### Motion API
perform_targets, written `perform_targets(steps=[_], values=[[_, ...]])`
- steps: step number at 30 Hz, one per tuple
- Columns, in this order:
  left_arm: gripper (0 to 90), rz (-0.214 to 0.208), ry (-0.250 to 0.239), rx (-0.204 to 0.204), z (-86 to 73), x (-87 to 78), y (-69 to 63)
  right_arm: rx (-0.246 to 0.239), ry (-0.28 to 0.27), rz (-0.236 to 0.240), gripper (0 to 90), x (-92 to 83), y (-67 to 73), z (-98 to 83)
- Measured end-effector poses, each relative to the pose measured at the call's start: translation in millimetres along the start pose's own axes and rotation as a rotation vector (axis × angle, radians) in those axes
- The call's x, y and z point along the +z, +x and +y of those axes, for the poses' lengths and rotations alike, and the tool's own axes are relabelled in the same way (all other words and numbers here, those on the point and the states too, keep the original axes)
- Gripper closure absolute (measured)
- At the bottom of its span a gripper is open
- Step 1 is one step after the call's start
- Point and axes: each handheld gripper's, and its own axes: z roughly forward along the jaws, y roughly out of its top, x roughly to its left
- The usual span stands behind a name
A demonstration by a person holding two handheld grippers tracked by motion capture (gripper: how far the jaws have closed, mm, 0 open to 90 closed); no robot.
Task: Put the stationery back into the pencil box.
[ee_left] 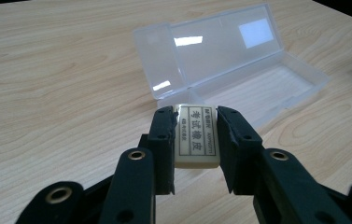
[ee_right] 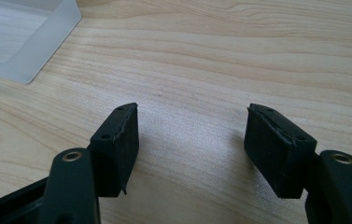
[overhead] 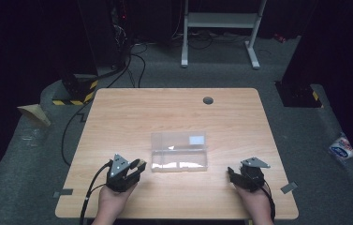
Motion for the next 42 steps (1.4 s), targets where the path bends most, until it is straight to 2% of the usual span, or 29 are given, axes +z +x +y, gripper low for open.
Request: perform_targets(steps=[5,7,15,19,23,42], values=[[67.9,0.01,0.007,0.009,6.3,2.2,-2.0,-0.013,0.001,0.007,33.6,0.2,-0.7,-0.1],[67.9,0.013,0.002,-0.001,8.3,2.8,-1.7,-0.017,-0.004,0.017,34.3,0.2,-2.1,-0.6],[67.8,0.012,0.009,0.008,15.1,8.2,-6.9,-0.024,-0.007,0.014,35.0,0.7,-0.5,-0.8],[67.8,0.003,0.006,0.007,17.2,12.3,-9.6,-0.024,-0.007,0.014,35.1,0.7,-0.5,-0.8],[67.8,-0.038,0.002,-0.002,18.7,20.0,-9.0,-0.028,-0.01,0.014,35.4,0.9,-0.3,-0.7],[67.8,-0.038,0.006,0.006,24.0,34.2,-19.7,-0.026,-0.008,0.018,35.6,1.1,0.1,-0.4]])
